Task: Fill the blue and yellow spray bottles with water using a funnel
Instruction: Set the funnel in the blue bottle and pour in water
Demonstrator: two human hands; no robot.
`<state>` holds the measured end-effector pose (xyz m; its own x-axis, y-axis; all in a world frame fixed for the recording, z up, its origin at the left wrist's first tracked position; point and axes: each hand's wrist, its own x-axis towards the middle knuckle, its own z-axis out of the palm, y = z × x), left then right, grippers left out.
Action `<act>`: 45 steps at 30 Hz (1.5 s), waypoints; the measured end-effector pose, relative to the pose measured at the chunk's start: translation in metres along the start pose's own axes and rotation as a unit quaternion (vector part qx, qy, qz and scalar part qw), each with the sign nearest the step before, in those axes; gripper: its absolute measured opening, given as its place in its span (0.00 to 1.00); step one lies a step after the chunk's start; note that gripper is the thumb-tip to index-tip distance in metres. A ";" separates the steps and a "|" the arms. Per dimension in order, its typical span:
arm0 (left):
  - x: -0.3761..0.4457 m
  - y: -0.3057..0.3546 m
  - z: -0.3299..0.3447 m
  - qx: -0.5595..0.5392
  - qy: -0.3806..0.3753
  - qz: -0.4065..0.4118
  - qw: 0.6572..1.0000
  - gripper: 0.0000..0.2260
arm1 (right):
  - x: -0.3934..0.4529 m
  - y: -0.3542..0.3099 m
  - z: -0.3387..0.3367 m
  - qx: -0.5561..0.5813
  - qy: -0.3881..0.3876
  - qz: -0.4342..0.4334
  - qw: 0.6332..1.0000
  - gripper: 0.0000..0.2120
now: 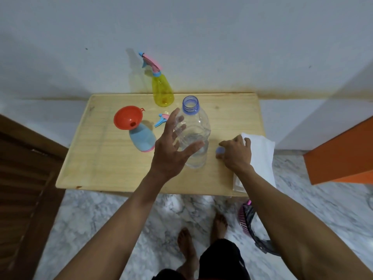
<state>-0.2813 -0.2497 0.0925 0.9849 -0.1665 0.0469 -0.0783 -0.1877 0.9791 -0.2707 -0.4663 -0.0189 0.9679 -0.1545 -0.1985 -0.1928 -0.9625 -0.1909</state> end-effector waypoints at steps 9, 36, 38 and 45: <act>-0.002 0.008 -0.006 0.040 -0.045 0.011 0.998 0.47 | -0.060 -0.038 -0.066 0.398 0.046 -0.074 0.913 0.44; 0.050 -0.053 -0.130 0.187 0.158 -0.095 0.965 0.49 | -0.008 -0.126 -0.077 0.507 0.290 -0.074 0.808 0.54; 0.050 -0.056 -0.130 0.174 0.164 -0.110 0.965 0.51 | -0.009 -0.124 -0.092 0.513 0.322 -0.106 0.789 0.53; 0.050 -0.058 -0.129 0.158 0.180 -0.120 0.963 0.49 | 0.008 -0.128 -0.149 0.515 0.325 -0.181 0.772 0.49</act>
<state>-0.2074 -0.1226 0.0640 0.9657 0.2543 -0.0528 0.1719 -0.4737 0.8637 -0.2142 -0.3777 0.1469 0.8002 -0.3182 0.5083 0.4073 -0.3337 -0.8501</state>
